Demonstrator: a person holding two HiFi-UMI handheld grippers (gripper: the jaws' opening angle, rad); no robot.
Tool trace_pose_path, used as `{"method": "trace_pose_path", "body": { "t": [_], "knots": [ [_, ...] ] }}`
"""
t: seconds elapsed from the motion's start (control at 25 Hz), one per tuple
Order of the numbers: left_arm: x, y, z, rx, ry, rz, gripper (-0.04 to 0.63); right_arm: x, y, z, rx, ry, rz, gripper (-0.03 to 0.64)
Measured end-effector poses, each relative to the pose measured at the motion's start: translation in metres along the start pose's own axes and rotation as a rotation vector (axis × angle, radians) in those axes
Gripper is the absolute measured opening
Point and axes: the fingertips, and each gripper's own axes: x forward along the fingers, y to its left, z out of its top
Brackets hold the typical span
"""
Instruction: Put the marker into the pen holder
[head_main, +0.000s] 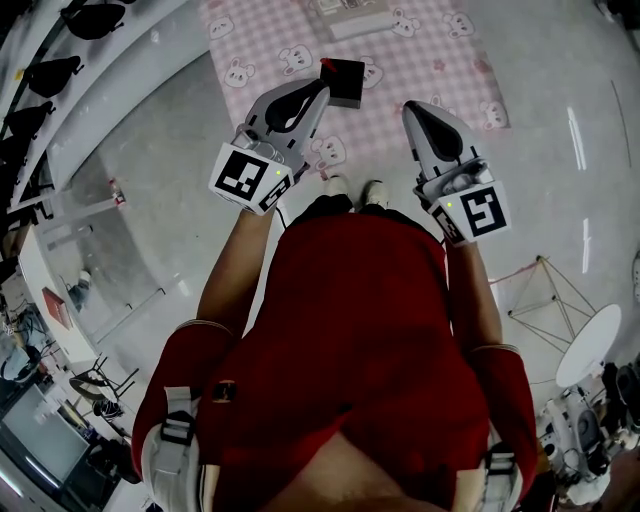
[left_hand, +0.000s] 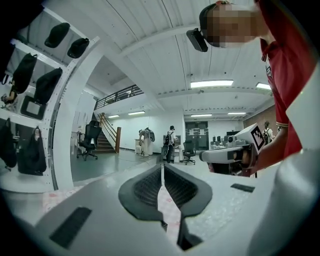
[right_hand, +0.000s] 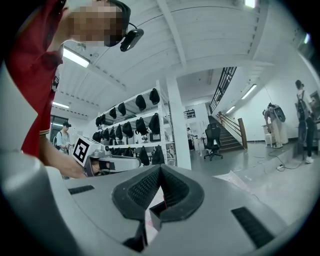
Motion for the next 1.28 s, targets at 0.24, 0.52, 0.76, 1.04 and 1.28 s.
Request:
{"method": "trace_pose_path", "body": {
  "t": [0.24, 0.52, 0.76, 1.04, 1.28],
  "knots": [
    [-0.013, -0.012, 0.008, 0.001, -0.026, 0.019, 0.006, -0.004, 0.012, 0.003, -0.007, -0.007, 0.03, -0.003],
    [-0.019, -0.029, 0.015, -0.001, -0.052, 0.006, 0.006, -0.004, 0.024, 0.007, -0.008, -0.018, 0.058, -0.003],
    [-0.021, -0.036, 0.02, -0.005, -0.064, -0.01, 0.006, -0.003, 0.032, 0.011, -0.017, -0.019, 0.066, -0.003],
    [-0.019, -0.034, 0.019, -0.018, -0.07, -0.008, 0.006, -0.004, 0.032, 0.01, -0.025, -0.014, 0.06, -0.003],
    [-0.017, -0.033, 0.016, -0.025, -0.067, -0.01, 0.006, -0.003, 0.03, 0.006, -0.018, -0.009, 0.053, -0.003]
  ]
}}
